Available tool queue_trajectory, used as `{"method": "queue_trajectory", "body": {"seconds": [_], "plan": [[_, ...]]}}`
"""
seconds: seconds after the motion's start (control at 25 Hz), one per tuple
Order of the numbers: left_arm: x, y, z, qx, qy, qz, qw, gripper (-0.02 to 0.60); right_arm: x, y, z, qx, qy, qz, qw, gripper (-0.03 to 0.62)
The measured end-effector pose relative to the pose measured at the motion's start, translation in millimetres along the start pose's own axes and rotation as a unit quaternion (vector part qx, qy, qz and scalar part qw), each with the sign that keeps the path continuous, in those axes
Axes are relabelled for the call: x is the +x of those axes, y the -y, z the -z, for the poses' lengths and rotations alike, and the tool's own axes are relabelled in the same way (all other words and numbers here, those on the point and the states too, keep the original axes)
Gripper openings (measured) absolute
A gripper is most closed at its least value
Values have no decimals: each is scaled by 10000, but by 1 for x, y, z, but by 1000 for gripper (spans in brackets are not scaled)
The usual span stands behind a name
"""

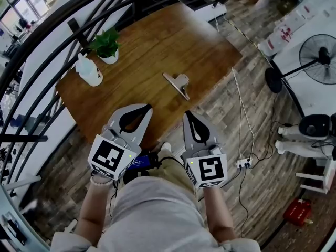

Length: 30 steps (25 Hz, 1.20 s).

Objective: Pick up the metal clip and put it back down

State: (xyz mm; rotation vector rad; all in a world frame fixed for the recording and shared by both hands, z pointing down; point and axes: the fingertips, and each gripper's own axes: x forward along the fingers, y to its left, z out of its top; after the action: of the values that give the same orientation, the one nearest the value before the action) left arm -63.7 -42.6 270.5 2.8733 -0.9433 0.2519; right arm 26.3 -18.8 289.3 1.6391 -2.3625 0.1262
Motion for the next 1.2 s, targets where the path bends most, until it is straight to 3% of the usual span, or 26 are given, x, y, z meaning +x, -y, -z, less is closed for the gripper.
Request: {"method": "queue_trajectory", "body": {"seconds": [1.2], "plan": [[4,2,6,124,-16,86,9999,0,3,-6,4,-25,-94,-29,9999,14]]}}
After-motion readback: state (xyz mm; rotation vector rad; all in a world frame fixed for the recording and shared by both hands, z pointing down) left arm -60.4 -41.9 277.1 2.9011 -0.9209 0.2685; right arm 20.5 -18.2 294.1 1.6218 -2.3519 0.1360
